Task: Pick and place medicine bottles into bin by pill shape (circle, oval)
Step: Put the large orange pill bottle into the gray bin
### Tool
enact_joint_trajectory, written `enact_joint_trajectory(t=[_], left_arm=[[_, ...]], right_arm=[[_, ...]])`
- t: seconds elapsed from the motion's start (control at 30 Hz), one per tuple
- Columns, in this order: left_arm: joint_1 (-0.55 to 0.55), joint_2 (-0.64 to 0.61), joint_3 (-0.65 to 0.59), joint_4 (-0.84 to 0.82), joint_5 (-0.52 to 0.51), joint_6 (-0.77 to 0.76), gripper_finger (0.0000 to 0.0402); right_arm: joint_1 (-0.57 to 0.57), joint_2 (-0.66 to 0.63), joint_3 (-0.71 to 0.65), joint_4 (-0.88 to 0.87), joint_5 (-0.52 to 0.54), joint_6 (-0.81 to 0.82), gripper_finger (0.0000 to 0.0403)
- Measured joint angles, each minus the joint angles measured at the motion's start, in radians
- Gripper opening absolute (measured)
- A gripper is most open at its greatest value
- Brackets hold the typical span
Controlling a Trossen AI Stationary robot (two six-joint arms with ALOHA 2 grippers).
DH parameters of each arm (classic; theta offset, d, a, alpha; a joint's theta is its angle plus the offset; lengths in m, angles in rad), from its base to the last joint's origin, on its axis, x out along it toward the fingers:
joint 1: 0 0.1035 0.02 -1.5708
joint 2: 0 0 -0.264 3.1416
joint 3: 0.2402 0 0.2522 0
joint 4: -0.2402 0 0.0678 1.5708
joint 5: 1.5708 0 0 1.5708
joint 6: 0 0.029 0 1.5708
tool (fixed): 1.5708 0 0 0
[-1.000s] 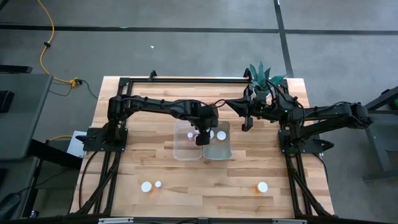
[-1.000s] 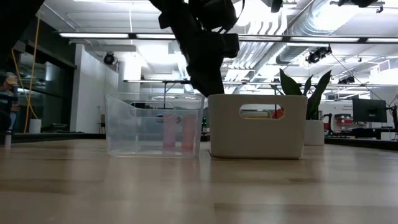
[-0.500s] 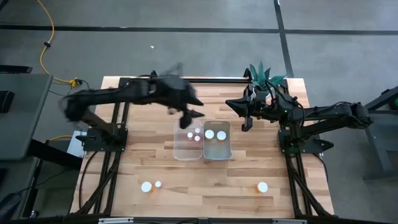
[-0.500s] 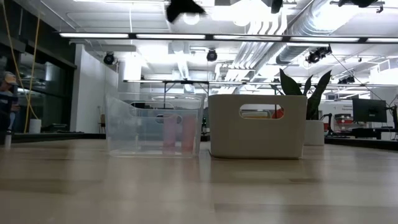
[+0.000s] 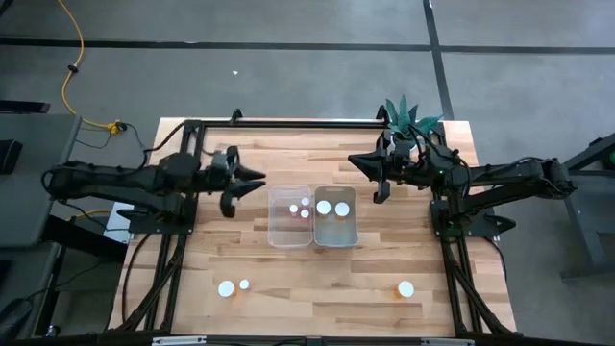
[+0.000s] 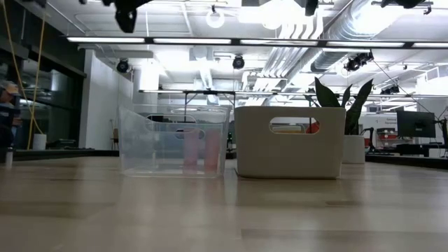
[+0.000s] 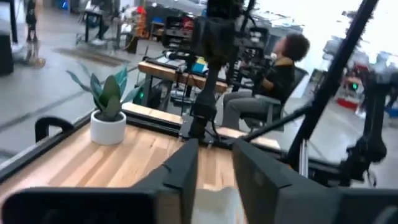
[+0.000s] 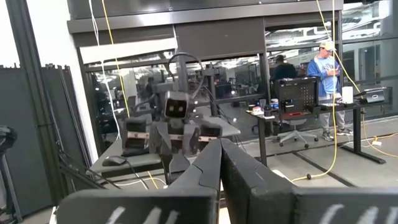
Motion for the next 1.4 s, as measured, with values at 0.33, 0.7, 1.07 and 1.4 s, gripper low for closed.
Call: enact_joint_trajectory(t=[0.33,0.7,1.07,1.4], left_arm=[[-0.008,-0.107,-0.054,-0.015,0.014,0.087,0.0004],[-0.008,-0.137,-0.054,-0.020,0.022,0.089,0.0000],[-0.008,-0.137,-0.054,-0.034,0.022,0.087,0.0000],[-0.008,-0.136,-0.054,-0.057,0.006,0.081,0.0000]], right_arm=[[0.000,0.000,0.000,-0.004,0.000,0.000,0.0000],[0.000,0.000,0.000,-0.090,0.000,0.179,0.0035],[0.035,0.087,0.312,-0.786,-0.001,0.192,0.0273],[0.119,0.178,0.522,-1.394,-0.177,0.389,0.0334]])
